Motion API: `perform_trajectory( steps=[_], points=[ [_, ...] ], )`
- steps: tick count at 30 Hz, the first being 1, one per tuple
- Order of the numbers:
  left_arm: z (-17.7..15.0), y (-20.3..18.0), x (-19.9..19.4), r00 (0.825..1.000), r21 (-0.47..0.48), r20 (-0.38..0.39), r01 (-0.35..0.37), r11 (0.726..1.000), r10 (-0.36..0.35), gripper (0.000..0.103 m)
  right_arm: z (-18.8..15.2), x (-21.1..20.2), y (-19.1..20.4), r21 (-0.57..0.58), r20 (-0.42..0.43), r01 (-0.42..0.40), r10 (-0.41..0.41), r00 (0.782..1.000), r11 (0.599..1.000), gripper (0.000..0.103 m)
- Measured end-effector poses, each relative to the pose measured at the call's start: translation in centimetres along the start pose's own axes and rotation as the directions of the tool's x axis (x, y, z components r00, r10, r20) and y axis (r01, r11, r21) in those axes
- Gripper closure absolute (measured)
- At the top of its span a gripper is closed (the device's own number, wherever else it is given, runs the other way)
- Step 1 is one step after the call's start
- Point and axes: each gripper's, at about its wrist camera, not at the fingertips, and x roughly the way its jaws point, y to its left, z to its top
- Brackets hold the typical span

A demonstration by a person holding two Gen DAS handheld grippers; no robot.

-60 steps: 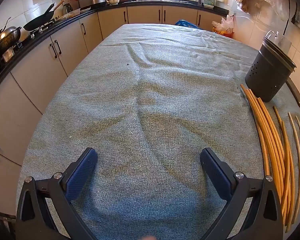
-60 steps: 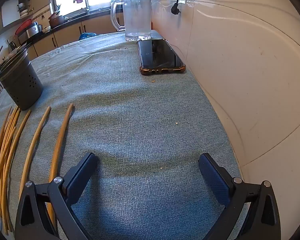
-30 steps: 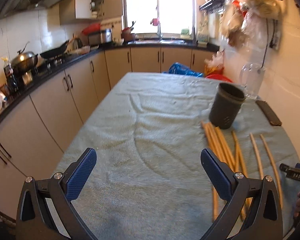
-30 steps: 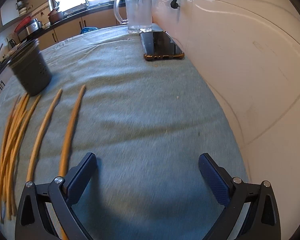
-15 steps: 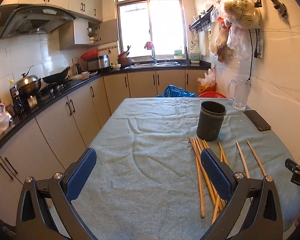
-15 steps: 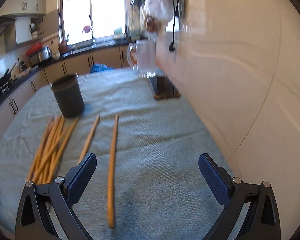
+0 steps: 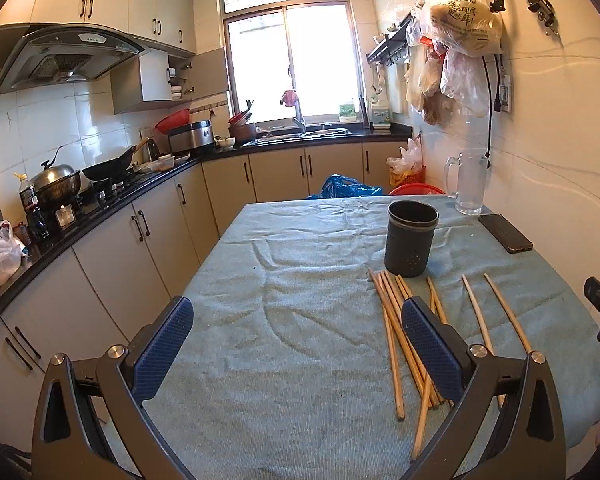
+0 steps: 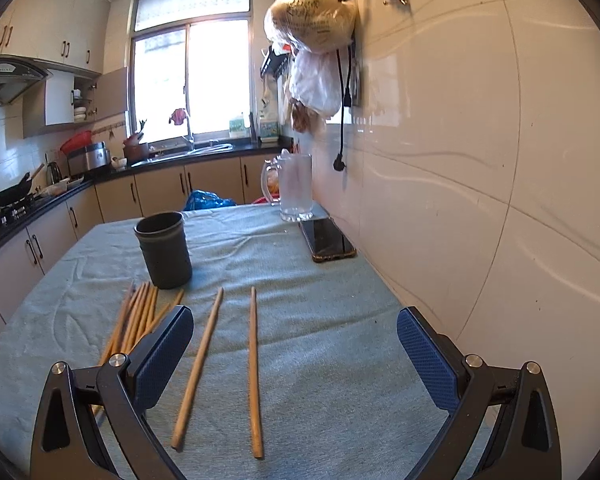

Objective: Organize utensils
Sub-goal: 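Move the right gripper toward the loose wooden chopsticks on the towel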

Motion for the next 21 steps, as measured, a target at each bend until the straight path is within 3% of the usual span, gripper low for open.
perform_trajectory(
  steps=[21],
  points=[
    [-0.6, 0.8, -0.5, 0.997, -0.06, -0.032, 0.071, 0.996, -0.073, 0.0, -0.2, -1.8, 1.8, -0.046, 0.051, -0.008, 0.01, 0.999, 0.999, 0.0]
  ],
)
